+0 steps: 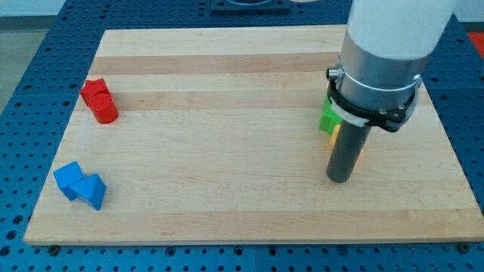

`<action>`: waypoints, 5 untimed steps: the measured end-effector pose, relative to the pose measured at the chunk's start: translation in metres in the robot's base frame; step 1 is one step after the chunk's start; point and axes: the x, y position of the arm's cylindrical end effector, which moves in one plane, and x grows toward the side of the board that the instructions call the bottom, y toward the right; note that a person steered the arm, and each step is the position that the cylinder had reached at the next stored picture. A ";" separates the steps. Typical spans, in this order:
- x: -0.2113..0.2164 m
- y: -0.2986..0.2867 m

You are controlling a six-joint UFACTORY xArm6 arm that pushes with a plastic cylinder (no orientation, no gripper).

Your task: Push the yellow blocks into the green blocks

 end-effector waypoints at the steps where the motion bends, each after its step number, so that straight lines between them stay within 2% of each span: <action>1: 0.000 0.007; 4: 0.000 0.015; 5: 0.013 0.015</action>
